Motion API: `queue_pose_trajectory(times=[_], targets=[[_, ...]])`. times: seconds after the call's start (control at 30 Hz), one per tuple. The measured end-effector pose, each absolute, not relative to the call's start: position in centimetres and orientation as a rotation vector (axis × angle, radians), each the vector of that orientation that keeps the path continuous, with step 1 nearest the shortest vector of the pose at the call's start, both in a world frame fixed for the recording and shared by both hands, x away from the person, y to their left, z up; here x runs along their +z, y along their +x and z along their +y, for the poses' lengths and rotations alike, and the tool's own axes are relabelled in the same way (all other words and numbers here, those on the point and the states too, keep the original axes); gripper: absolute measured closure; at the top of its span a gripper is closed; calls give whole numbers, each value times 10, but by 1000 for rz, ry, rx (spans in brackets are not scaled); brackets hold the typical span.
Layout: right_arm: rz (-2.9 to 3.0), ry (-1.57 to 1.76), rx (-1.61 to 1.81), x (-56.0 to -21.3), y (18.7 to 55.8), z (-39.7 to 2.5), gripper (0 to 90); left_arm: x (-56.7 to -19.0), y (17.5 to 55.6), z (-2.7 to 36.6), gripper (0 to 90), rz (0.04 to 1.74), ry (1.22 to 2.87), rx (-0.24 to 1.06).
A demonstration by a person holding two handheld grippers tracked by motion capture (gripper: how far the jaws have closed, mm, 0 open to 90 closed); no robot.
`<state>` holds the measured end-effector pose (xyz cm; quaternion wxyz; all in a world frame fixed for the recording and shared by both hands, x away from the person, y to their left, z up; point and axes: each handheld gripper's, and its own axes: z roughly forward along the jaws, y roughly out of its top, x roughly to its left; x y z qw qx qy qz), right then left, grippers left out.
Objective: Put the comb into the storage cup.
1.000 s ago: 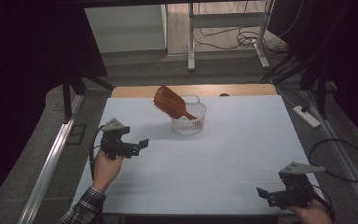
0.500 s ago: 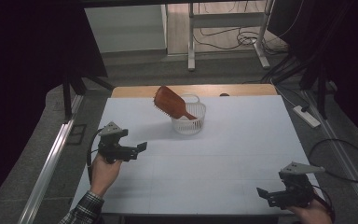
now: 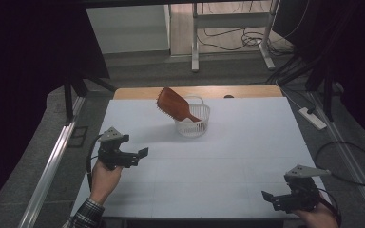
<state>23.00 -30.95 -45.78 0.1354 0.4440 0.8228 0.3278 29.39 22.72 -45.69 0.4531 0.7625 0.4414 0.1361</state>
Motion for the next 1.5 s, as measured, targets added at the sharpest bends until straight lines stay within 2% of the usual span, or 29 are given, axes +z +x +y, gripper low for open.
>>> queue_pose_trajectory(times=[0.6,1.5], targets=[[2381,1287,944,-458,230,-309,0,-461,279,236,0,1098,1865,312],[2382,1287,944,-458,231,-309,0,-462,256,245,0,1124,1877,352]])
